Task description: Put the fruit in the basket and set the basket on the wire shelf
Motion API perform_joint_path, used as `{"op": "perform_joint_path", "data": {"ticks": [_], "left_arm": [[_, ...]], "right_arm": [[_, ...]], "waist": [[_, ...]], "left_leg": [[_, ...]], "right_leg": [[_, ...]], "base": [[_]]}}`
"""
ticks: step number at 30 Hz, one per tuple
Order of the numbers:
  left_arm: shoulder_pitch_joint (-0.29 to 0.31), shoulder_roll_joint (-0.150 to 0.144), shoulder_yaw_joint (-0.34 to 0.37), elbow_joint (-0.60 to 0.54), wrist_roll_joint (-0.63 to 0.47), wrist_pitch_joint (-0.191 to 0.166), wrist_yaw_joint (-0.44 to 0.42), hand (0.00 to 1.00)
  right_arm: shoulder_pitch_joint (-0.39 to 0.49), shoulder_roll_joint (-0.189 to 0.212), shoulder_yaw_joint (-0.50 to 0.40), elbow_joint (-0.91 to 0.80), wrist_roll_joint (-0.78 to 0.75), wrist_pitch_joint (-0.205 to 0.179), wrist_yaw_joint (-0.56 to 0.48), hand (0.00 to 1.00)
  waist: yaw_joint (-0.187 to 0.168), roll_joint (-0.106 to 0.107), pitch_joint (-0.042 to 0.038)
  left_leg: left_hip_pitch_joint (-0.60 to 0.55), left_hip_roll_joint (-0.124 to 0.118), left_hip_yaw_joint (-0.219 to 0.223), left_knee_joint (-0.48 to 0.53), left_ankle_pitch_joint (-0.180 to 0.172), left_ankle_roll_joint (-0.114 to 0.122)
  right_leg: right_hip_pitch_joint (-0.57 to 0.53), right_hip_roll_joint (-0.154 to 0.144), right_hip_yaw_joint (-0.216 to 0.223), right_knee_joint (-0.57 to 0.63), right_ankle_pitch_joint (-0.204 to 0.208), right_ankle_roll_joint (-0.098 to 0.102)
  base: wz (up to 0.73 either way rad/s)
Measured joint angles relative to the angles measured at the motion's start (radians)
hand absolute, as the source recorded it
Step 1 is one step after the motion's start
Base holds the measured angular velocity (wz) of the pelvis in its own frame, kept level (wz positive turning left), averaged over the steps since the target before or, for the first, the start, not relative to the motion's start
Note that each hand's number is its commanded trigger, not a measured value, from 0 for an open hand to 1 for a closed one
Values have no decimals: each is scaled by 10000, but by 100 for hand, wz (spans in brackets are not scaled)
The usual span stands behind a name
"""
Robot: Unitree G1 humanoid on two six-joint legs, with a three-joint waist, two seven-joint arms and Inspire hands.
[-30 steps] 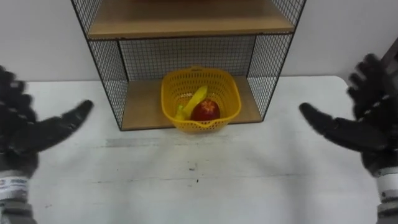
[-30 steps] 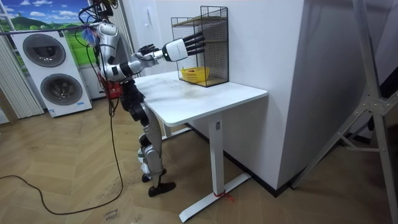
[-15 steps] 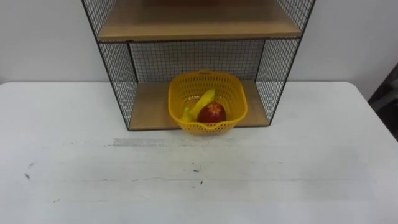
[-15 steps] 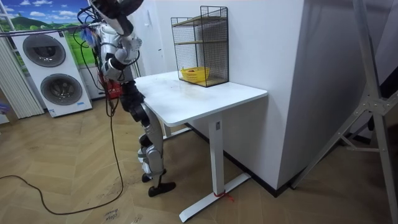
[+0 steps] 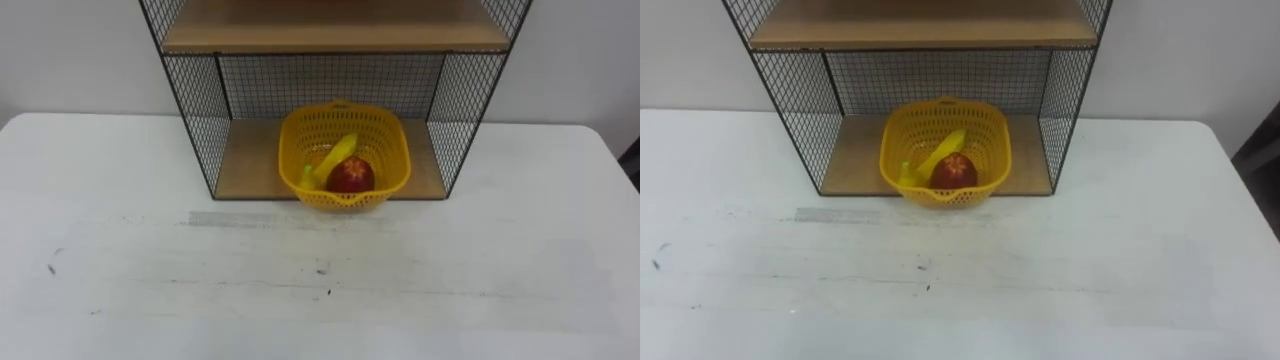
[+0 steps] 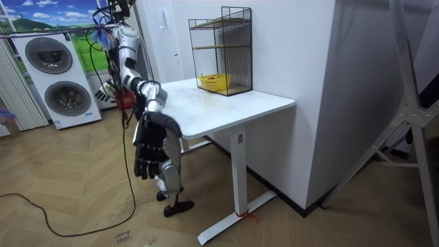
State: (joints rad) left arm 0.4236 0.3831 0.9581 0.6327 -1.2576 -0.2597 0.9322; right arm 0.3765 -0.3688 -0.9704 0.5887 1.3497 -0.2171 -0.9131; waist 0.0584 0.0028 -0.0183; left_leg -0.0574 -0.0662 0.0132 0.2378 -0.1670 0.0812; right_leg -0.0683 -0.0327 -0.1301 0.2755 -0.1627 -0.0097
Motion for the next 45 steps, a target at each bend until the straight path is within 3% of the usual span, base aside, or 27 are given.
{"op": "perform_joint_path", "data": {"ticks": [3,8,12,14,17,18,20,22,25,28,31,33,39,45], "left_arm": [[-15,-448,-442,1272,18,108,-698,0],[-316,-705,-1030,2846,96,142,-1707,0],[-473,-1438,-1479,3819,568,226,-2631,0],[-639,-1663,-1809,4429,1124,442,-3029,0],[-715,-2144,-2091,5083,2840,990,-3825,0],[-712,-2307,-2488,5088,3803,1142,-4141,0],[-783,-2357,-3238,5371,5494,1399,-4753,0],[-1058,-2354,-4270,5613,7464,1879,-5377,0],[-1506,-2368,-5652,5636,9181,2463,-6019,0],[-1747,-2374,-6543,5616,9889,2747,-6393,0],[-2237,-2483,-7536,5528,11032,2926,-6857,0],[-2410,-2582,-7791,5529,11386,3016,-6990,0],[-2629,-2717,-9058,5169,12493,3010,-7715,0],[-2627,-2618,-9235,5135,12476,2997,-8192,0]], "right_arm": [[-53,324,511,1872,266,-1,621,0],[-277,538,1292,4317,250,11,1604,0],[-557,995,2089,5551,-198,160,2459,0],[-682,1339,2460,5904,-798,304,2617,0],[-1016,1671,2798,6567,-2494,745,3128,0],[-1022,1836,3214,6674,-3447,880,3374,0],[-1161,1903,4149,7028,-5068,1240,3844,0],[-1529,1879,5435,7349,-7225,1689,4379,0],[-1945,1905,6762,7376,-8996,2153,4920,0],[-2320,1952,7237,7410,-9872,2400,5434,0],[-2620,1999,8177,7243,-11124,2622,6161,0],[-2646,2074,8469,7191,-11432,2620,6435,0],[-2881,2336,9536,6927,-11590,2594,7242,0],[-2947,2393,9923,6971,-11576,2516,7987,0]], "waist": [[-1,2,8],[-51,-24,20],[-299,-114,14],[-286,-211,9],[-346,-249,21],[-344,-253,18],[-253,-253,19],[-269,-269,51],[-331,-264,50],[-518,-264,77],[-532,-203,241],[-510,-187,264],[-549,-171,254],[-543,-221,258]], "left_leg": [[170,7,-10,-5,-19,-20],[361,16,-57,-17,-32,-40],[494,75,80,-149,-66,-6],[535,162,308,-157,-84,-40],[634,251,573,-154,-146,-94],[654,256,588,-163,-146,-94],[759,255,633,-206,-145,-96],[1011,235,692,-397,-126,-126],[1057,235,695,-403,-87,-183],[1118,244,652,-402,-41,-247],[1144,250,668,-407,11,-188],[1157,252,678,-418,11,-184],[1063,309,677,-423,38,-141],[1058,337,669,-448,59,-165]], "right_leg": [[106,5,6,-21,-82,13],[304,15,0,-36,-105,-23],[507,29,1,-191,10,4],[534,51,59,-198,31,16],[637,81,166,-294,69,-1],[666,80,160,-355,96,-1],[778,83,203,-406,142,24],[887,93,292,-540,235,11],[927,144,393,-631,300,-11],[1039,177,376,-741,336,-9],[1025,218,453,-750,364,-31],[1018,241,499,-770,377,-36],[1026,358,612,-1040,550,-74],[1023,388,599,-1057,554,-100]], "base": [[0],[0],[-1],[-10],[-10],[4],[-5],[-13],[-10],[0],[-9],[-11],[-5],[0]]}}
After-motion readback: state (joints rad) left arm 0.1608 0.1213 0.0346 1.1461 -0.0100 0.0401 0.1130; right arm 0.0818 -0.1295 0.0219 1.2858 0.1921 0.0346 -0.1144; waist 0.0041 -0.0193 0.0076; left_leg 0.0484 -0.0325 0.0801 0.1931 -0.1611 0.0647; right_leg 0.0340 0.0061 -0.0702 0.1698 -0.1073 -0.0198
